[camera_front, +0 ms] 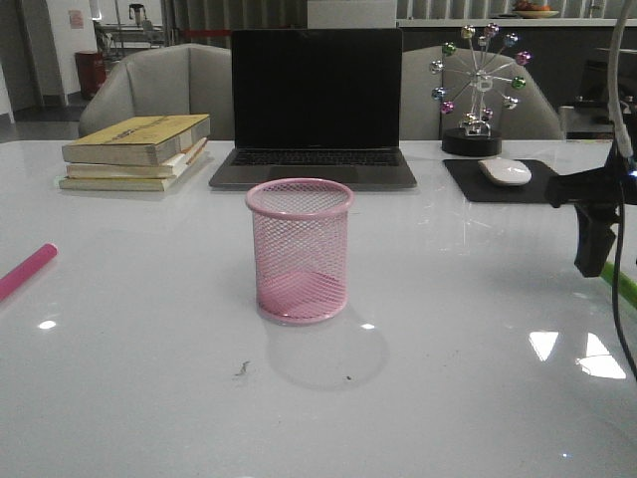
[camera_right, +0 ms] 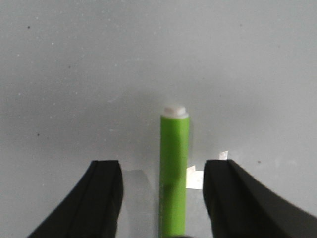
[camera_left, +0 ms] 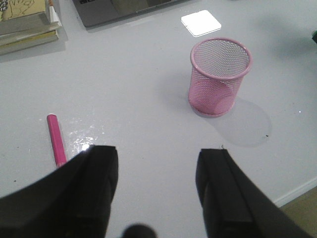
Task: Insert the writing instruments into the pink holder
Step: 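Lower the right gripper onto the green marker and grasp it, then lift the green marker upright and carry it over the pink holder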
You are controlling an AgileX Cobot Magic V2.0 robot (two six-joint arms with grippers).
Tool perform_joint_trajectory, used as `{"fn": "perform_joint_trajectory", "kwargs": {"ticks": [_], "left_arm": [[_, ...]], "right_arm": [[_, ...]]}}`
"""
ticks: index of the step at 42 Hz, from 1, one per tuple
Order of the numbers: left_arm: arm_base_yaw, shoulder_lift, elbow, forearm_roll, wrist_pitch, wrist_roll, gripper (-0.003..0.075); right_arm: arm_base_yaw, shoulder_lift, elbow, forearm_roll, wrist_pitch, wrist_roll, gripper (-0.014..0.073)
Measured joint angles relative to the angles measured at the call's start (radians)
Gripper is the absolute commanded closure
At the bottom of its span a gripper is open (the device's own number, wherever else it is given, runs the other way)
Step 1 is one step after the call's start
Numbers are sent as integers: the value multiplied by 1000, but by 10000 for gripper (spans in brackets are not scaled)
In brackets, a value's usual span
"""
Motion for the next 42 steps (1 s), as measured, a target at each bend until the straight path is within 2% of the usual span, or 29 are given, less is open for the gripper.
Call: {"fn": "perform_joint_trajectory", "kwargs": {"ticks": [15, 17, 26, 29, 38, 42], "left_arm": [[0, 0, 0, 0, -2, 0, 319], [0, 0, 0, 0, -2, 0, 319], [0, 0, 0, 0, -2, 0, 319], [0, 0, 0, 0, -2, 0, 319], [0, 0, 0, 0, -2, 0, 319], [0, 0, 0, 0, -2, 0, 319]], "right_arm": [[0, 74, -54, 0, 10, -2, 130], [0, 77, -56, 0, 10, -2, 156], [-2, 79, -63, -4, 14, -2, 422], [-2, 79, -63, -4, 14, -3, 465], [0, 62, -56, -4, 8, -3, 480], [16, -2, -10, -4, -47, -3, 480]]}}
